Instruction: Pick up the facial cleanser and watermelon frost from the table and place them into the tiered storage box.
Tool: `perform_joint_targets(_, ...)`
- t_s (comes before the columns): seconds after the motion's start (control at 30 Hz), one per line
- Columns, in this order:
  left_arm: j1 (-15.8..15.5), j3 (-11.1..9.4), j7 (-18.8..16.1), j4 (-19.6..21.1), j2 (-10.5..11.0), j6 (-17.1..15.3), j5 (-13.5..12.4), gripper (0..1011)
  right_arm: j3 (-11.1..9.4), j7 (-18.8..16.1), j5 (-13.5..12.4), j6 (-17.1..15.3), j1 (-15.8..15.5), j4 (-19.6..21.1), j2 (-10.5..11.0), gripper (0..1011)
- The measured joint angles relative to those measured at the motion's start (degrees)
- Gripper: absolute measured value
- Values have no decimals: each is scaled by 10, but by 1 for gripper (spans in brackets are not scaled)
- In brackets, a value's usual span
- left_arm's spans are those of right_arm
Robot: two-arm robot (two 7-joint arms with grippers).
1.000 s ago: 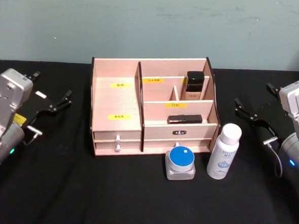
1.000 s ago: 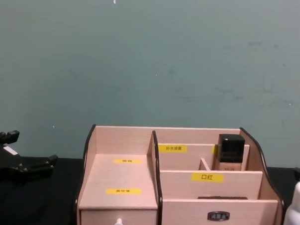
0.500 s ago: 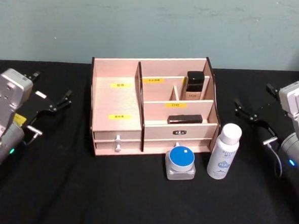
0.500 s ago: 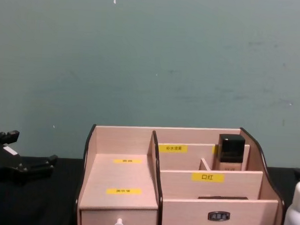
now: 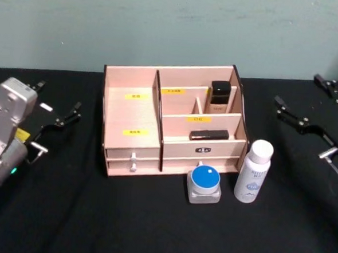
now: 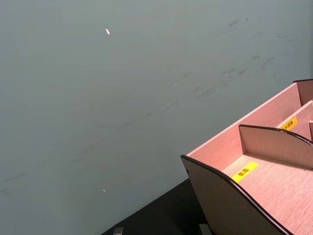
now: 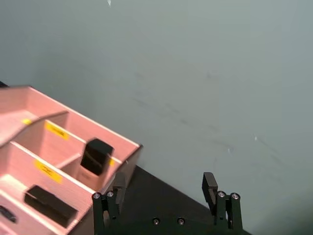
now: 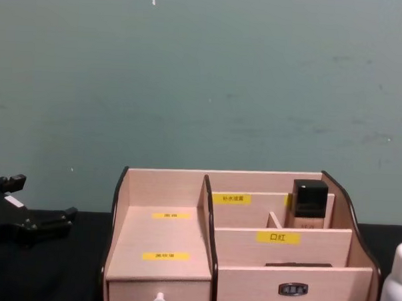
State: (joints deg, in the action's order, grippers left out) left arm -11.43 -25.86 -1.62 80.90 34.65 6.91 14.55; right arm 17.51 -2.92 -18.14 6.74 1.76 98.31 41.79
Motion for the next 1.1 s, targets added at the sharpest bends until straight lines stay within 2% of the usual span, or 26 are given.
perform_joint_targets(0.1, 0, 0, 0, 0, 0, 0, 0, 1001, -16, -8, -12, 0, -24, 34, 15, 1002)
perform_joint_targets(0.3, 0, 0, 0, 0, 0, 0, 0, 1001, -69, -31, -48, 2, -106, 124, 62, 1002)
perform_joint_targets(0.43, 0, 0, 0, 0, 0, 0, 0, 1001, -96, -49, -77, -7, -151, 162, 83, 1002)
perform_joint_targets(0.6, 0, 0, 0, 0, 0, 0, 0, 1001, -116, -64, -98, -27, -190, 190, 99, 1002)
perform_joint_targets(0.83, 0, 0, 0, 0, 0, 0, 0, 1001, -125, -82, -105, -62, -223, 203, 114, 1002)
perform_joint_targets(1.0, 0, 0, 0, 0, 0, 0, 0, 1001, -121, -89, -101, -81, -228, 204, 120, 1002)
perform_joint_targets(1.1, 0, 0, 0, 0, 0, 0, 0, 1001, -113, -90, -92, -104, -224, 200, 120, 1002)
